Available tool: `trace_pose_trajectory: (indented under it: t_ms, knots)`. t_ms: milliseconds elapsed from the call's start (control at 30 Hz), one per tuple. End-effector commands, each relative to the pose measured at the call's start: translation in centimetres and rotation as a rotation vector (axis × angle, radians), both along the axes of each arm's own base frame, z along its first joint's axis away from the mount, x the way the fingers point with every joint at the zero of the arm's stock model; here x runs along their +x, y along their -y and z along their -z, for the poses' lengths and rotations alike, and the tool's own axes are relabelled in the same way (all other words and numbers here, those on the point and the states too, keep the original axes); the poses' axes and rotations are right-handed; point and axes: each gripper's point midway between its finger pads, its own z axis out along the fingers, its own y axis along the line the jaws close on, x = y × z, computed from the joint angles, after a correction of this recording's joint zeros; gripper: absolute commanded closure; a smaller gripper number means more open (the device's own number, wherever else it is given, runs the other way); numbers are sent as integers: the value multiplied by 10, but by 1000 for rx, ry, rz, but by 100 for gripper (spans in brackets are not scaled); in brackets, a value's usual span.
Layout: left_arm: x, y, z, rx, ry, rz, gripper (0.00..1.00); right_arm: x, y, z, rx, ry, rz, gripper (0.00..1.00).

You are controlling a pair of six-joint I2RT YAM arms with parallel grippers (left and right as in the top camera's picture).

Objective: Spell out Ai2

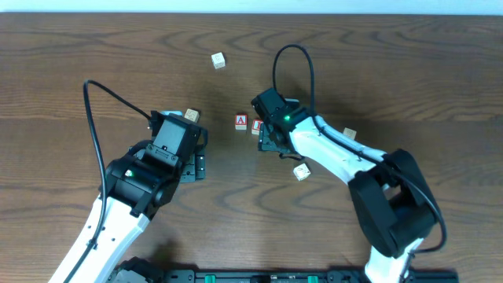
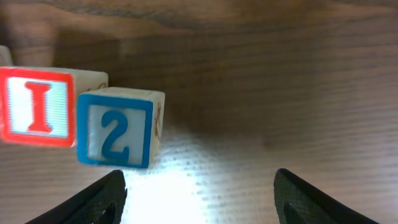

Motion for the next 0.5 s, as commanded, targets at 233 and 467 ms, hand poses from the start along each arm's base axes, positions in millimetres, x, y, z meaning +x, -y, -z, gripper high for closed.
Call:
trace_pose_trajectory:
  t_ms: [233,467]
  knots:
    - [2,-5,-4,31,16,3,5,13,-2,15,-22,24,-5,24]
    - [2,-5,-4,30,15,4,5,19,5,14,-37,37,-5,24]
